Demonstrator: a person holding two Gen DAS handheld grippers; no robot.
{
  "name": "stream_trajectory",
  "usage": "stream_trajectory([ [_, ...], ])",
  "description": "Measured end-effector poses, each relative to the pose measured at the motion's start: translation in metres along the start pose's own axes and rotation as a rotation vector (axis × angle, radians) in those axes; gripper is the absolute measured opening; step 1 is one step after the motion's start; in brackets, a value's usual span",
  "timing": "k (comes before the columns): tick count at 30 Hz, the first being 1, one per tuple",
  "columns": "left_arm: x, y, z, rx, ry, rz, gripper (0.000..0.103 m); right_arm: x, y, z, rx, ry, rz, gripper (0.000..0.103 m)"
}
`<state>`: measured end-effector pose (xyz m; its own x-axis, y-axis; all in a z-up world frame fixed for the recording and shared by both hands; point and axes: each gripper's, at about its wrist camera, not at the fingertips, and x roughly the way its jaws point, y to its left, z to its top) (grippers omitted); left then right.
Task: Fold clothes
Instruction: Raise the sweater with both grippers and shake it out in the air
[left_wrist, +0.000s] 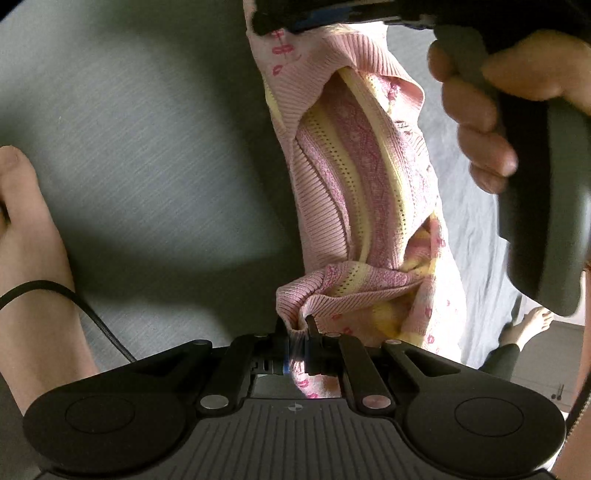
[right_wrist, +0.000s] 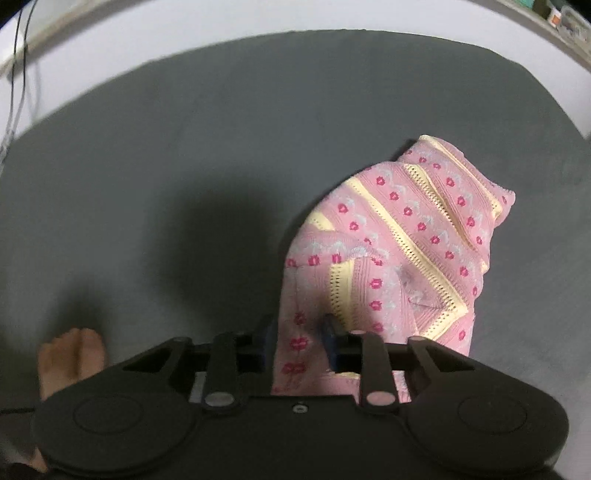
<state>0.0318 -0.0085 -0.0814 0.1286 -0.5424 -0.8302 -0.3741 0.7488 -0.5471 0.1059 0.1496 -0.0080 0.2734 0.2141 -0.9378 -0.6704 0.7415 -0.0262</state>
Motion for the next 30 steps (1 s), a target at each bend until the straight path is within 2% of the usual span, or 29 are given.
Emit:
stream_trajectory([
  [2, 0.000, 0.001, -0.002, -0.003, -0.002, -0.003, 0.007, 0.002, -0.003, -0.005, 0.003, -0.015, 0.005, 0.009],
  [6, -0.006, 0.009, -0.014, 0.016, -0.016, -0.002, 0.007, -0.015, -0.024, -0.017, 0.136, -0.085, 0.077, 0.008],
  [7, -0.016, 0.022, -0.016, 0.033, -0.024, 0.002, 0.007, -0.026, -0.033, -0.022, 0.189, -0.124, 0.108, 0.008],
  [9, -0.024, 0.012, -0.018, 0.106, -0.074, 0.026, 0.007, -0.055, -0.054, -0.038, 0.296, -0.236, 0.178, 0.007],
  [14, -0.063, -0.026, -0.034, 0.403, -0.333, 0.119, 0.007, -0.149, -0.111, -0.101, 0.565, -0.596, 0.297, 0.007],
  [16, -0.089, -0.031, -0.039, 0.502, -0.459, 0.156, 0.007, -0.189, -0.137, -0.141, 0.685, -0.735, 0.316, 0.007],
  [20, -0.156, -0.032, -0.050, 0.682, -0.744, 0.217, 0.007, -0.245, -0.172, -0.228, 0.880, -0.943, 0.375, 0.007],
  [22, -0.185, -0.039, -0.059, 0.783, -0.880, 0.243, 0.007, -0.269, -0.172, -0.274, 0.952, -1.060, 0.408, 0.007],
  [26, -0.241, -0.087, -0.094, 0.973, -1.162, 0.250, 0.007, -0.321, -0.159, -0.345, 1.001, -1.308, 0.439, 0.007],
  [30, -0.307, -0.142, -0.135, 1.092, -1.394, 0.213, 0.007, -0.393, -0.130, -0.390, 0.914, -1.585, 0.369, 0.007],
])
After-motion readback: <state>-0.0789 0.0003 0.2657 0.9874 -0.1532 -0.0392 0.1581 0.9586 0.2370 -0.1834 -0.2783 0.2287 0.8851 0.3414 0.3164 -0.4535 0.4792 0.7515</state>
